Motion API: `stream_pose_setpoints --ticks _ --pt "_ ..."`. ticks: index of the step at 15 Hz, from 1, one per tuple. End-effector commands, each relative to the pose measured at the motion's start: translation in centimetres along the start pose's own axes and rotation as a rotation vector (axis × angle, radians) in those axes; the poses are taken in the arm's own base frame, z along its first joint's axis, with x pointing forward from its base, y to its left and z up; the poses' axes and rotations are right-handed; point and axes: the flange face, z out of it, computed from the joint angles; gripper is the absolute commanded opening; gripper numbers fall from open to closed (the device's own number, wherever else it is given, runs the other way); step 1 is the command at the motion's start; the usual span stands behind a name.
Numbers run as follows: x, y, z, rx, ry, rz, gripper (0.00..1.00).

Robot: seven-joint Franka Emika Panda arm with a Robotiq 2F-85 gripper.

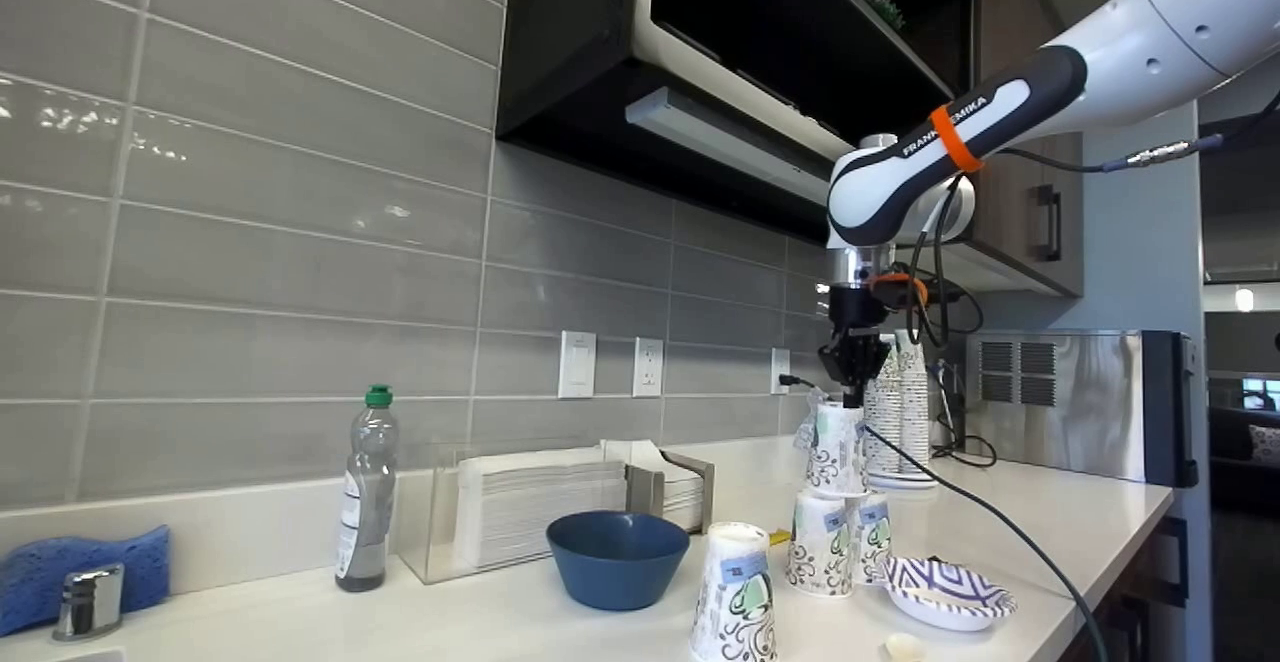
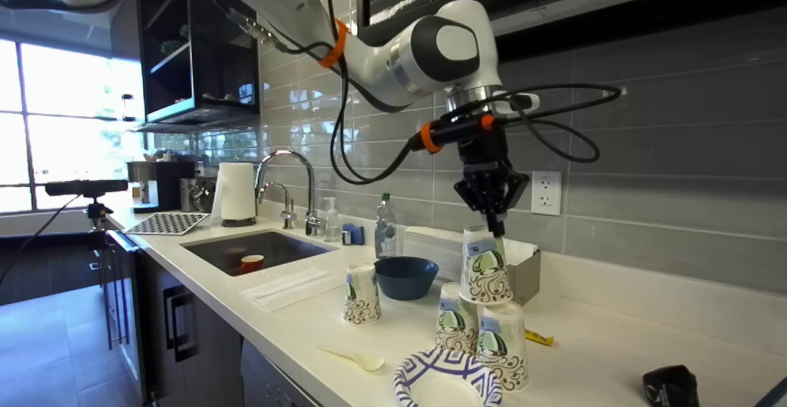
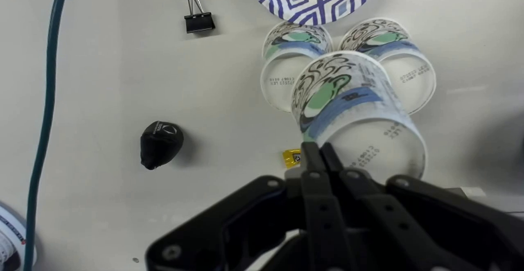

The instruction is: Stack three coffee cups into a pyramid then put the fourth coffee cup on top of the coffee cup at the top.

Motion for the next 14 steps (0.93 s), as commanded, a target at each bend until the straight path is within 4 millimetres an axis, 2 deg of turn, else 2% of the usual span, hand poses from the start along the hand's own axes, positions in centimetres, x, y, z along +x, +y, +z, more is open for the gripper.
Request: stream_pose_setpoints --ticks 1,6,10,14 --pt "0.3 1.5 -1.3 -0.021 0.015 0.016 0.35" --pt "0.3 2.4 -1.8 -0.006 0.016 0.032 0.69" --pt "0.0 1.8 -2.6 0.012 0.021 0.026 0.98" --pt "-1.3 -1.1 -4.5 0.042 0.015 -0.018 1.0"
